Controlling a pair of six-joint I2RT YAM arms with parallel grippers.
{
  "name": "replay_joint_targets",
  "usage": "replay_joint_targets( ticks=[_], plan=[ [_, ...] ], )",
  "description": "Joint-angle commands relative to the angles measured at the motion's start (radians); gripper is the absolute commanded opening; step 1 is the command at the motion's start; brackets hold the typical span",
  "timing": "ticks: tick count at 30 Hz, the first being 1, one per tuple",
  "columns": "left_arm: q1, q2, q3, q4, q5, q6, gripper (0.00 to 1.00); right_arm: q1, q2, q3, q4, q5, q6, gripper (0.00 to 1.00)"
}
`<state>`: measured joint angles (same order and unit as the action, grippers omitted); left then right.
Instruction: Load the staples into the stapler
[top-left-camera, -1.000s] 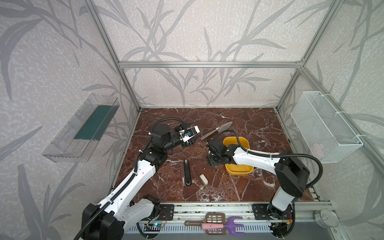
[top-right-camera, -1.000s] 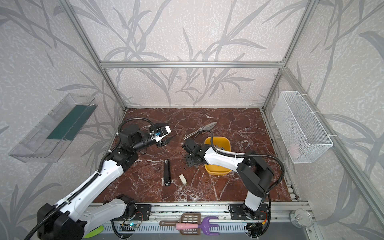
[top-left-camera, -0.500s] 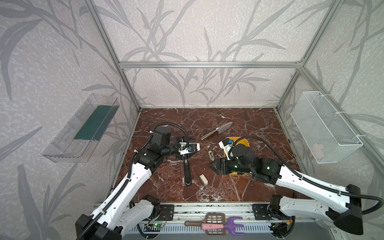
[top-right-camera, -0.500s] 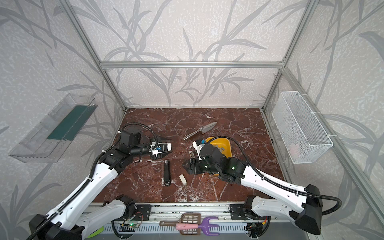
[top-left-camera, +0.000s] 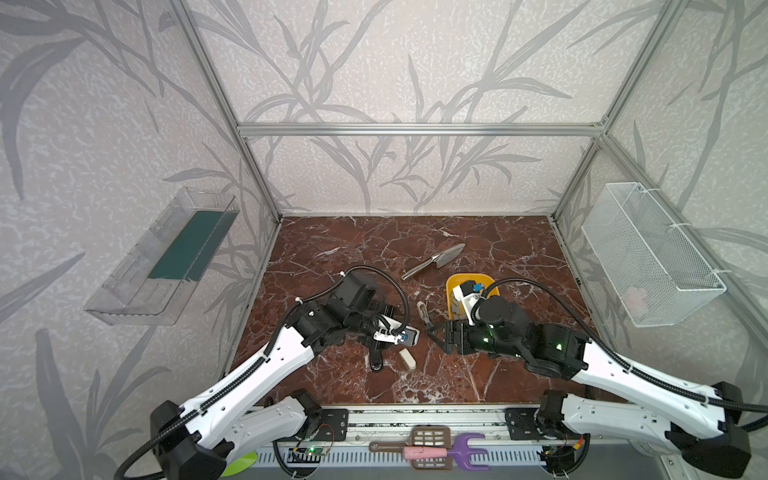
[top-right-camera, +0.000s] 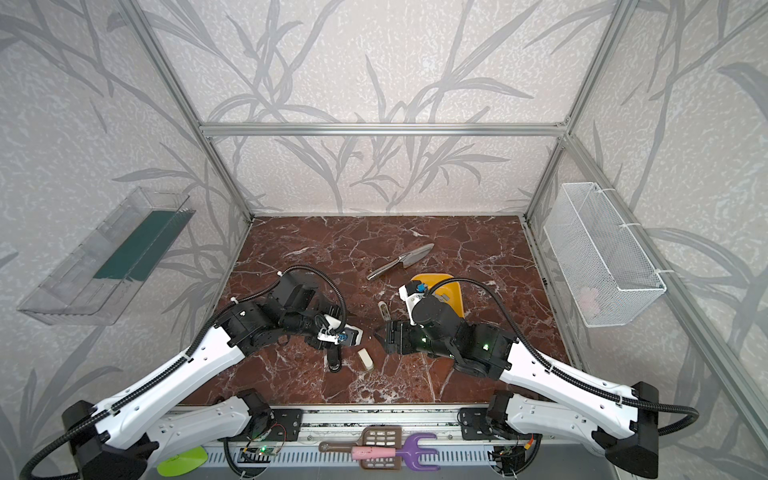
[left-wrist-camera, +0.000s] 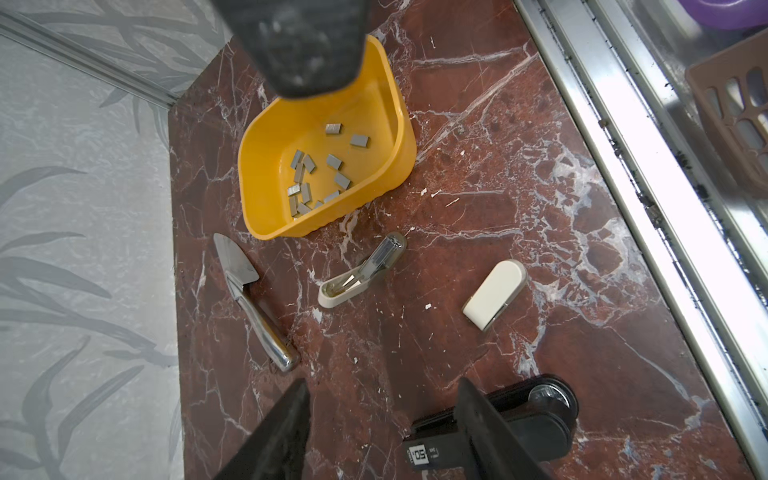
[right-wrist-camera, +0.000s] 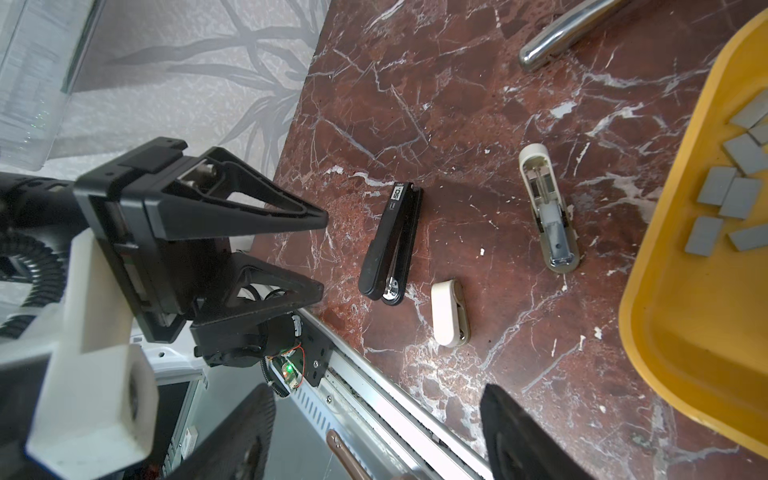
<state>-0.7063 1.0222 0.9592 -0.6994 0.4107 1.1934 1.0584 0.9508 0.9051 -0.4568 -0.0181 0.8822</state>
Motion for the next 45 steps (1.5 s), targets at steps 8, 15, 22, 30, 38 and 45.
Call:
replay_joint_targets(
  ticks=[8,15,22,30,38,45],
  plan=[
    [-0.005,0.099,-0.047,0.007,-0.034,0.067,0.57,-0.023,-0.160,-0.052,-0.035,0.330,-0.166,0.83],
    [-0.101,0.146,-0.071,0.043,0.000,0.066,0.55,-0.167,-0.304,-0.256,0.132,0.379,-0.223,0.83],
    [-0.215,0.265,-0.088,0.058,-0.096,0.086,0.52,-0.202,-0.291,-0.323,0.214,0.374,-0.290,0.84],
    [-0.266,0.356,-0.094,0.074,-0.126,0.108,0.52,-0.204,-0.282,-0.314,0.207,0.393,-0.314,0.84],
    [-0.272,0.390,-0.117,0.132,-0.187,0.155,0.49,-0.204,-0.294,-0.321,0.217,0.378,-0.322,0.84],
    [-0.272,0.466,-0.098,0.125,-0.210,0.162,0.48,-0.205,-0.285,-0.318,0.222,0.348,-0.319,0.85]
  ],
)
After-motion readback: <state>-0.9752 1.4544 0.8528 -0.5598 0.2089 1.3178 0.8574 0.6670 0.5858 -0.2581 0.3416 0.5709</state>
